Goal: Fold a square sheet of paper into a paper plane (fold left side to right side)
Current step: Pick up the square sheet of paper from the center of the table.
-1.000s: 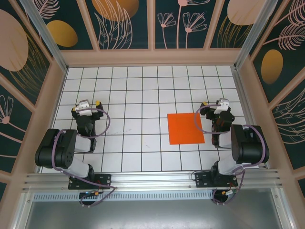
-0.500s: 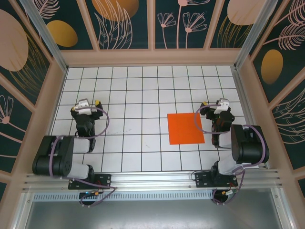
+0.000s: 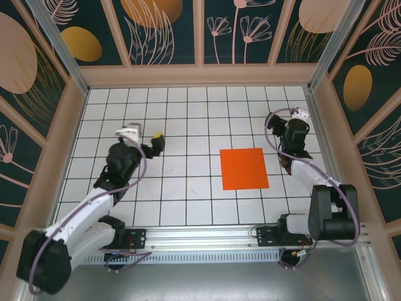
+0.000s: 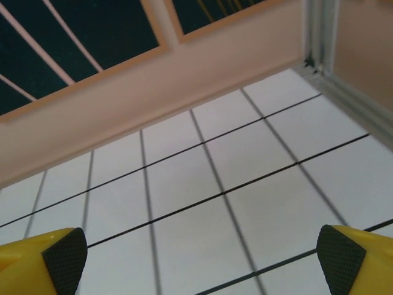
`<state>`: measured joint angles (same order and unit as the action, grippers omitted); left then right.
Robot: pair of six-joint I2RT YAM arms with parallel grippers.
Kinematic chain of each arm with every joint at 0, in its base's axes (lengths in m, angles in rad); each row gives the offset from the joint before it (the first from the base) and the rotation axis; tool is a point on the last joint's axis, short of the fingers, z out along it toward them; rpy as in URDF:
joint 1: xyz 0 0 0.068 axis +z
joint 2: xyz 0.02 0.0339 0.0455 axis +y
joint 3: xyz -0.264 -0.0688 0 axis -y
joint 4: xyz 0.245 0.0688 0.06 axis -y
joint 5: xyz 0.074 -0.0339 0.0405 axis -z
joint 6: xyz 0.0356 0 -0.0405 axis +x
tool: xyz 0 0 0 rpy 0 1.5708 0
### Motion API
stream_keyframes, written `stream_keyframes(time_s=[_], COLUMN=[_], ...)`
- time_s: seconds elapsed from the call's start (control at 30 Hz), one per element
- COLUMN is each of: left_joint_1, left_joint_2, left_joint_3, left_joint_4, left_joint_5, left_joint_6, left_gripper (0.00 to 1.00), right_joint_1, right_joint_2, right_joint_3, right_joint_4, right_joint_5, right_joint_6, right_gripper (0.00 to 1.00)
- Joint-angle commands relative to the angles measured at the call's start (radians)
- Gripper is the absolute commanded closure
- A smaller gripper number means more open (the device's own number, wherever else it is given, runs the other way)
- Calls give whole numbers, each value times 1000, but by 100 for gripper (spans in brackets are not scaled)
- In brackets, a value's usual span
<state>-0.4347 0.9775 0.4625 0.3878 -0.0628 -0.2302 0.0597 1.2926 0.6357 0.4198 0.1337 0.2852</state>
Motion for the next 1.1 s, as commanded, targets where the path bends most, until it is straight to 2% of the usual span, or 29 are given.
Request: stream_keyframes(time_s=[0.0, 0.1, 0.27, 0.37, 0.5, 0.63, 0.8, 1.07], left_joint_1=[-111, -230, -356, -443, -519, -564, -601, -604], left_joint_2=[143, 296, 481, 586, 674, 755, 875, 912], left_joint_3=[121, 221, 352, 429, 471, 504, 606, 611], left_joint_4=[-133, -137, -156, -243, -278, -257, -311, -319], left_joint_5=[83, 105, 185, 185, 166, 199, 222, 269], left_joint_6=[-2, 41, 101, 199, 270, 281, 292, 305], left_gripper=[1, 2, 2, 2, 2, 1, 2, 2], right_joint_1=[68, 71, 69, 70, 61, 55, 57, 69], right_joint_2=[-58, -101, -97, -69, -32, 46, 89, 110], right_joint_3=[80, 107, 106, 73, 44, 80, 82, 107], right_joint_4=[-424, -622, -821, -871, -868, -887, -862, -854], right_joint_5=[46, 9, -114, -183, -189, -205, -244, -252], right_joint_6=[173, 277, 276, 253, 215, 154, 148, 160], right_gripper=[1, 1, 1, 1, 1, 1, 1, 1])
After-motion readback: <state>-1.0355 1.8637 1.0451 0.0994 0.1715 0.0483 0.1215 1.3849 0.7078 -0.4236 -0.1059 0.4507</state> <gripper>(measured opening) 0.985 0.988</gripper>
